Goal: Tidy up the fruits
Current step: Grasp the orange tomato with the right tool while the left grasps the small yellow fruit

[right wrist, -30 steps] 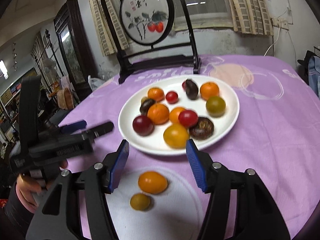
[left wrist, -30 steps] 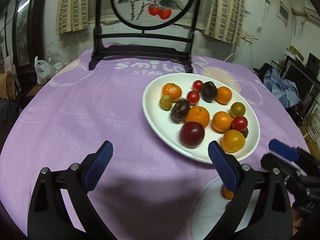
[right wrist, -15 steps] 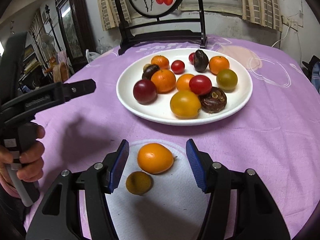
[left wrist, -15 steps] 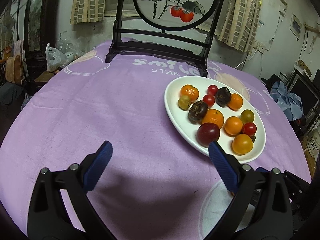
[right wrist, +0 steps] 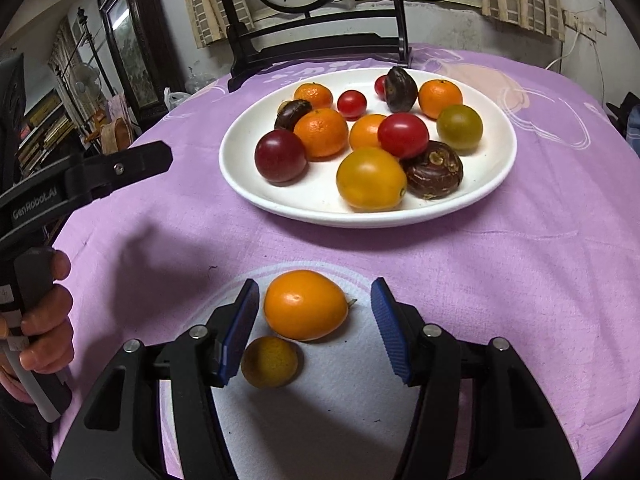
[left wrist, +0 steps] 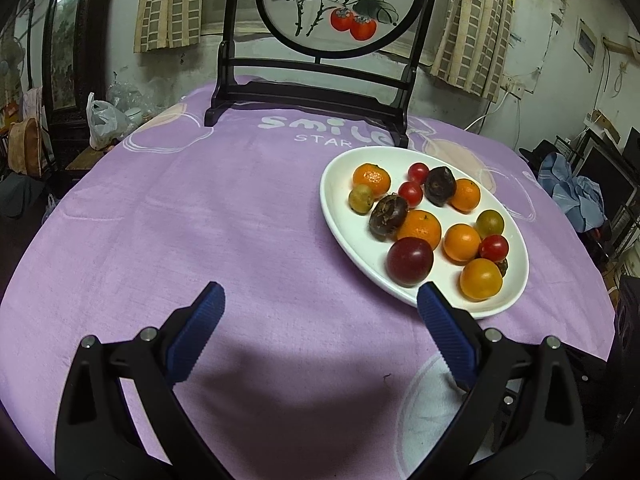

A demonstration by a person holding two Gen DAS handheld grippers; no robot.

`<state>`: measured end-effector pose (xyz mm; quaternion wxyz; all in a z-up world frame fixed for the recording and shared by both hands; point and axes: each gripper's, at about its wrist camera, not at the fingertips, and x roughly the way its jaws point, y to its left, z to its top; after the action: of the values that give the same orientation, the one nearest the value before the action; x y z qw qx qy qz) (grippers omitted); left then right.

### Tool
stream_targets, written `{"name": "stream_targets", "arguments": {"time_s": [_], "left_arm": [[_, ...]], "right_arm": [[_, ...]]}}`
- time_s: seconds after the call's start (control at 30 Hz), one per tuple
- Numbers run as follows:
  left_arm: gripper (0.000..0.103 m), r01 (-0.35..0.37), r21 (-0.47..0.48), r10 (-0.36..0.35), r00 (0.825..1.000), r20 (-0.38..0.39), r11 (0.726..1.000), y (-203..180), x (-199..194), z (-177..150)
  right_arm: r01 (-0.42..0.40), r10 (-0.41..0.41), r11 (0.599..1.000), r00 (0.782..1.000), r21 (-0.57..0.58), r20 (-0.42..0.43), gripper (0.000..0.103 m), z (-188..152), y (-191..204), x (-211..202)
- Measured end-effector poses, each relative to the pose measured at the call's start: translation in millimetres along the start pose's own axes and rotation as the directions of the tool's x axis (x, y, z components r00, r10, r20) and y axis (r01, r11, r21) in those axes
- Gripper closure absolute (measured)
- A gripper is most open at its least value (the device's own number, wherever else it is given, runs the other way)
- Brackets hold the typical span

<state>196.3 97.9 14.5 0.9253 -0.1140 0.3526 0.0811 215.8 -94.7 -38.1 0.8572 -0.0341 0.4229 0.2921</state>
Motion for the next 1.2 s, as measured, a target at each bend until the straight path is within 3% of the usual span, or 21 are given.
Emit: {"name": "stream_targets", "arguments": {"time_s": [0.13,0.27,0.5,0.7,0.77,0.9,0.93,1.0,1.1,1.2], "left_arm": [[0.004,-0.001,0.001,0.001,1.000,-0.001,1.000,0,0,0],[0.004,0.000,0.005,0.000,1.000,-0.005,1.000,-1,1,-1],[0.004,0.010,0.007,-0.010,1.000,-0.013,1.000,-2,1,-3],[0.005,0.044,0.075,-0.040,0.998,-0.050,0.996,-20,3,-13],[0.005,0.082,0.152,-0.072,0.995,-0.070,0.985,-39,0,-24],[0.009,0.197,0.364,-0.156,0.978,-0.139,0.910,-87,-7,-56],[0.012,0.208,0.389,-0.163,0.976,-0.146,0.897,-94,-8,-62],[0.031,0.253,0.451,-0.186,0.964,-0.189,0.856,-108,-9,-76],[0.048,0.278,0.472,-0.184,0.954,-0.235,0.837,-115,-1,-84],[0.049,0.275,0.466,-0.177,0.954,-0.243,0.841,-113,3,-84]], "right_arm": [[0.011,-0.011,1.000,1.000,-0.007,-0.002,0.057,-1,2,-1],[0.017,-0.017,1.000,1.000,-0.011,0.003,0.059,-1,2,-3],[-0.026,0.013,0.991,0.995,0.130,0.095,0.059,5,-31,-37],[0.020,-0.051,0.978,0.988,0.206,0.145,0.060,3,-54,-57],[0.048,-0.081,0.976,0.986,0.213,0.148,0.060,2,-56,-59],[0.046,-0.079,0.975,0.987,0.218,0.143,0.059,3,-56,-58],[0.046,-0.078,0.975,0.987,0.216,0.141,0.059,3,-56,-57],[0.050,-0.081,0.976,0.987,0.211,0.139,0.059,3,-55,-56],[0.050,-0.078,0.978,0.988,0.203,0.130,0.059,2,-53,-54],[0.047,-0.074,0.979,0.989,0.196,0.130,0.059,2,-51,-54]]}}
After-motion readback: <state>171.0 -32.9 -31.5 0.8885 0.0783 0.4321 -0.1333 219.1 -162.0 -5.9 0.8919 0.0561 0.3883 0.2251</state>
